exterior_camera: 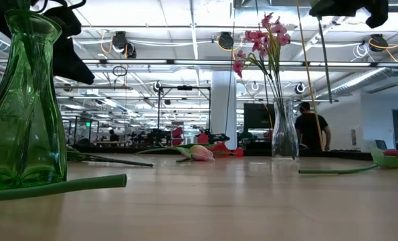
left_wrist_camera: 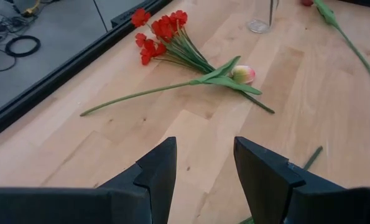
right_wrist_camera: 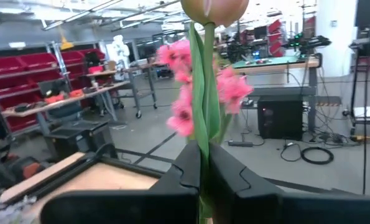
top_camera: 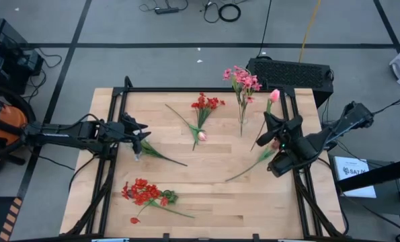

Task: Sort flowers into vase by color
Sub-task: Put the bottom pink flower into the transparent vase

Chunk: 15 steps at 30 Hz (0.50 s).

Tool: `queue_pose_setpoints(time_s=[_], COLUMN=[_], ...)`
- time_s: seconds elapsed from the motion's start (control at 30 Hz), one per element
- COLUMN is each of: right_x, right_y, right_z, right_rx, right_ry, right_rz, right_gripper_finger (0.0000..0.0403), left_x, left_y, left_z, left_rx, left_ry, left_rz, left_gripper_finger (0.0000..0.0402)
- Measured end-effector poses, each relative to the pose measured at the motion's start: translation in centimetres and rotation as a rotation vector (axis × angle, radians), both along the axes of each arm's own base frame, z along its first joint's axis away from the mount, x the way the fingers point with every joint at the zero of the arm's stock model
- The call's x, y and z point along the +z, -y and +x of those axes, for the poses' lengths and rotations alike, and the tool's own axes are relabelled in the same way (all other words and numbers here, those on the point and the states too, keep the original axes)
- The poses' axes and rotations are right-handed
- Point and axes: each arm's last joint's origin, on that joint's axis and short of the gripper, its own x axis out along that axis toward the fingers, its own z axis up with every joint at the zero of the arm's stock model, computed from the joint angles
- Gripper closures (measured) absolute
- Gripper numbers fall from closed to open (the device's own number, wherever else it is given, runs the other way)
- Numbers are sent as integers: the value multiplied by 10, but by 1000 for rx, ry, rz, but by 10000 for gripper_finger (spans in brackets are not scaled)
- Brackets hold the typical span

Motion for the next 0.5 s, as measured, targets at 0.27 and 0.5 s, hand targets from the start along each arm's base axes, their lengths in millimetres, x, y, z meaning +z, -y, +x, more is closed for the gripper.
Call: queue_pose_setpoints(time_s=[0.27, 0.5], right_x=[-17, -40], right_y=[-28, -46], right_z=[23, 52], right_rx=[63, 59], right_ry=[-6, 2], right_rz=[3, 21], right_gripper_finger=[403, 403], left_x=[0, 0], left_y=[-1, -1], left_z=[0, 0], left_rx=[20, 20], left_ry=[1, 0], left_rz=[13, 14], left_gripper_finger=[233, 233])
